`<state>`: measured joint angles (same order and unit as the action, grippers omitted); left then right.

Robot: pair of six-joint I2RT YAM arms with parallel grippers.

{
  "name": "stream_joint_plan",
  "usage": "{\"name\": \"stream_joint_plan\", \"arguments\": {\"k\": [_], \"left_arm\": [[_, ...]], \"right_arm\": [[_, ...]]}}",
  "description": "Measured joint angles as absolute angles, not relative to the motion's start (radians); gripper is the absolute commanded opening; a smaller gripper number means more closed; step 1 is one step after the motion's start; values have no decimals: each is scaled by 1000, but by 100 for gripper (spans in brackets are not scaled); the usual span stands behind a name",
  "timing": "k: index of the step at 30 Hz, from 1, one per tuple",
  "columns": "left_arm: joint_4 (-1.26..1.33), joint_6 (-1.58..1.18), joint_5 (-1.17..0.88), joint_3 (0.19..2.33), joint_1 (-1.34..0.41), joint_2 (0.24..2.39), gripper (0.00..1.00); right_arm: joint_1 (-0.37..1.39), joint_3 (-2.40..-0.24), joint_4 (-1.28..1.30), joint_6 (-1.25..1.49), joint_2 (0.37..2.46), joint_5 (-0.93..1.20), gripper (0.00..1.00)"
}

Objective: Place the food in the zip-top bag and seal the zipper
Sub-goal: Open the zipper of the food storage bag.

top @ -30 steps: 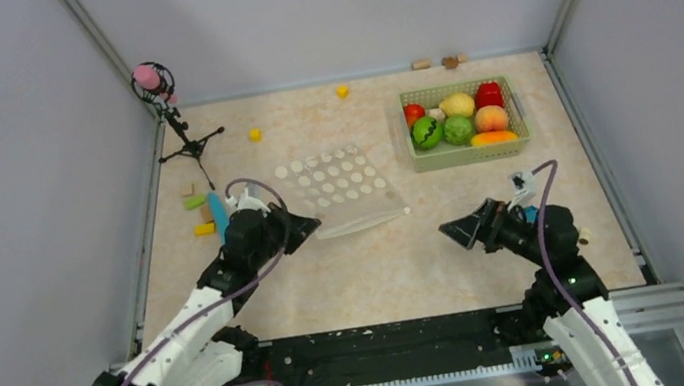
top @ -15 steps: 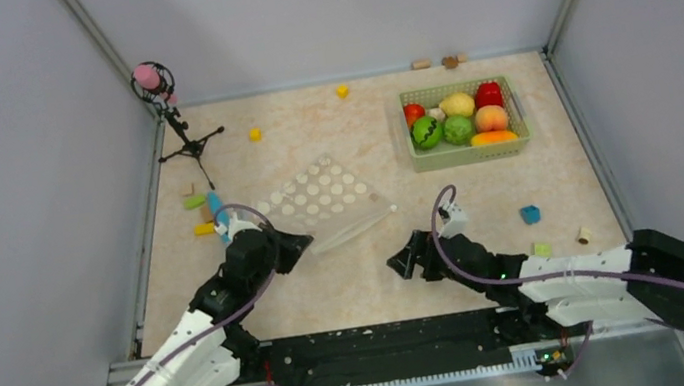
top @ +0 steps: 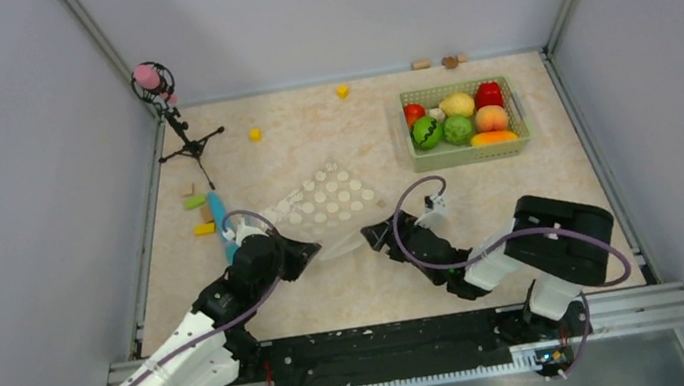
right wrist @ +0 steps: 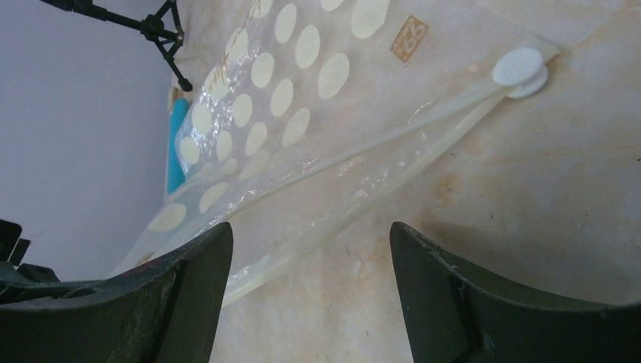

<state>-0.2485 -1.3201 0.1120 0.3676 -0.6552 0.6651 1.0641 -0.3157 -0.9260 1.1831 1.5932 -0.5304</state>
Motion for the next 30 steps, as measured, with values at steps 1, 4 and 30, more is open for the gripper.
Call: {"name": "stream_joint_plan", "arguments": {"k": [1, 4, 30], "left_arm": [[-249, -1324, 112, 364, -661, 664, 0], [-248, -1334, 112, 359, -676, 663, 0], [-457, -1121, 181, 545, -731, 632, 97]], "right_arm": [[1065, -324, -982, 1188, 1642, -540, 71], [1065, -329, -1084, 1203, 1732, -556, 64], [1065, -546, -675, 926, 1466, -502, 0]]}}
